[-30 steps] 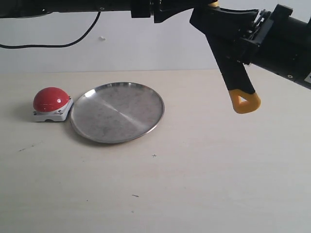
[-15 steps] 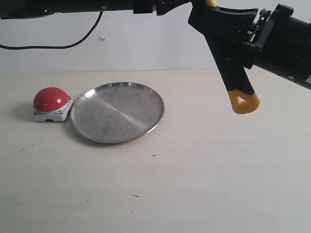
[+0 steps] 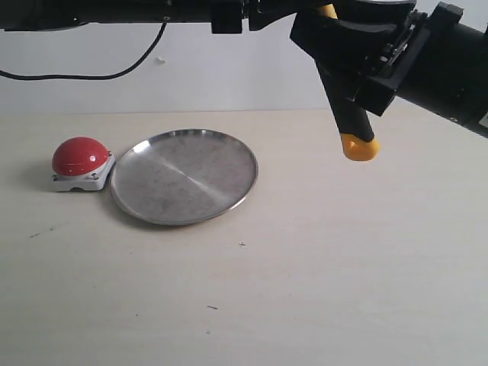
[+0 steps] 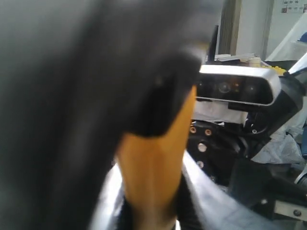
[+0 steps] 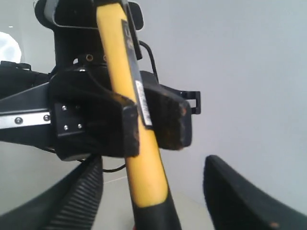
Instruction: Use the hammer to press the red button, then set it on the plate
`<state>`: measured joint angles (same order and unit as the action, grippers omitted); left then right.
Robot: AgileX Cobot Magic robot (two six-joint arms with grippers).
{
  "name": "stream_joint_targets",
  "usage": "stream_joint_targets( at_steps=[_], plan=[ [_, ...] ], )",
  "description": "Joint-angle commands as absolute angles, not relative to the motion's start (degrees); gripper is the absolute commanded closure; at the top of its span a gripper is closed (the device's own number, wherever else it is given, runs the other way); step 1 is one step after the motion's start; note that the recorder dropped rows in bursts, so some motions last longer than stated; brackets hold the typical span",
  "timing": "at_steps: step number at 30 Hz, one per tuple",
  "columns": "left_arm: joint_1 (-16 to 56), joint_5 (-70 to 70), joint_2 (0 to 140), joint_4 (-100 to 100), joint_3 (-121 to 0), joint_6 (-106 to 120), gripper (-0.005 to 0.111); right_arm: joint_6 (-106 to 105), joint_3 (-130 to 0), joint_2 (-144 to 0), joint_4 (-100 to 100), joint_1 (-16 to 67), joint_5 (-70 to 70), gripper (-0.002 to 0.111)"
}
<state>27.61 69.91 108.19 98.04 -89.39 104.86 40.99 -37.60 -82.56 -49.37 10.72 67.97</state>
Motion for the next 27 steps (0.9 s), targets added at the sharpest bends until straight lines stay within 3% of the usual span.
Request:
stream_joint_targets(
  at_steps=[1,8,18,27],
  plan=[
    [26.7,70.0,107.6,99.9,-89.9,104.8,0.107,38.1,-38.1,-82.0,-46.7,10.6,66.7,0.03],
    [24.5,68.5,107.6,99.5,-89.9,101.2,0.107,32.0,-38.1,-82.0,-41.3,10.6,59.3,0.028],
    [24.5,51.6,107.6,81.3,-89.9,91.4,0.107,31.1,-38.1,-78.0,-40.6,10.6,56.0,0.028],
    [24.5,47.0,107.6,70.8,-89.9,83.5,0.107,29.0,-38.1,-74.0,-37.4,10.6,47.3,0.028]
  ],
)
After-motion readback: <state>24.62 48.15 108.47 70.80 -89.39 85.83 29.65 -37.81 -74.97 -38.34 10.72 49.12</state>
